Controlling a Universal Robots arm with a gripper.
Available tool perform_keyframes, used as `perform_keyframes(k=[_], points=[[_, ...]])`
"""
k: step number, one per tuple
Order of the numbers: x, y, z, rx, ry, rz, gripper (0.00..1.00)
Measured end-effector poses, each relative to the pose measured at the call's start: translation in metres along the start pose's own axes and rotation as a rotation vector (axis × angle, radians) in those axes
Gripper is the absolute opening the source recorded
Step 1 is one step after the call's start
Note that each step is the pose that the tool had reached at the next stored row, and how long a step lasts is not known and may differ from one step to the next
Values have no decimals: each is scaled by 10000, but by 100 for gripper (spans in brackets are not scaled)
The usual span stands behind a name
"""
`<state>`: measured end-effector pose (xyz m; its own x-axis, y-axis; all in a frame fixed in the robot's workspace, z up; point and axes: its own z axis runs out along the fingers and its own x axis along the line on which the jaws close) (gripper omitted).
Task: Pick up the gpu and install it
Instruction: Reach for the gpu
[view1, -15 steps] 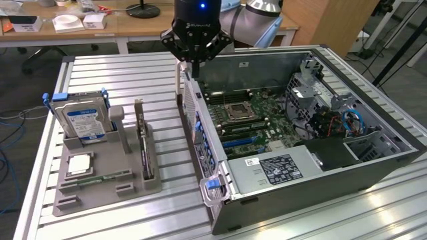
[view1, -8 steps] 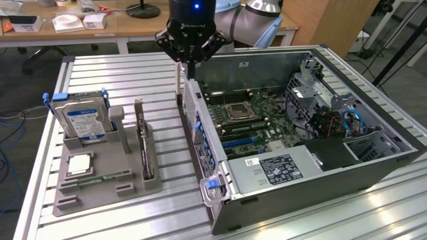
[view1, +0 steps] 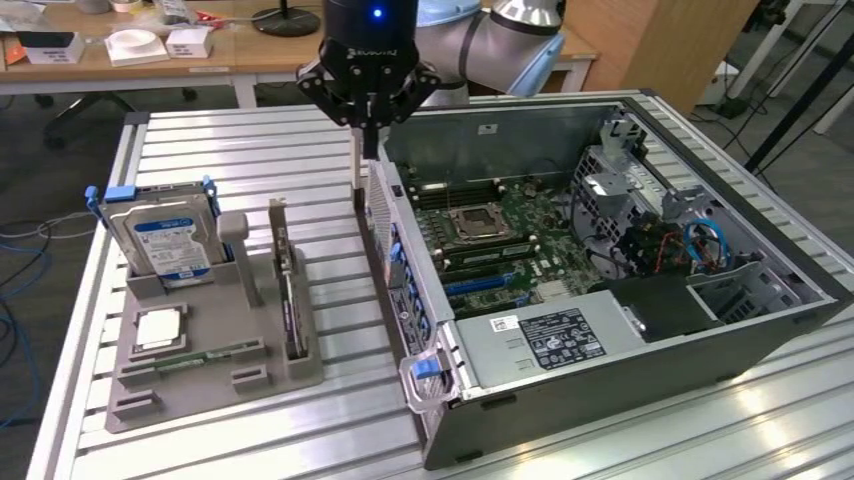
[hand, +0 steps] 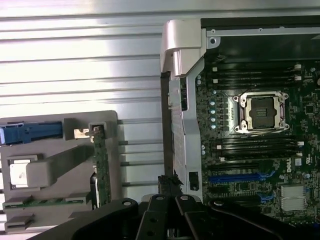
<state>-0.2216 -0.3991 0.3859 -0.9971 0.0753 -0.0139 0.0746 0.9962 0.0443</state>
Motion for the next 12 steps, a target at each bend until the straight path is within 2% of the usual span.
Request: perform_keyframes(k=[12], points=[[151, -62, -1, -1, 0, 0, 11]])
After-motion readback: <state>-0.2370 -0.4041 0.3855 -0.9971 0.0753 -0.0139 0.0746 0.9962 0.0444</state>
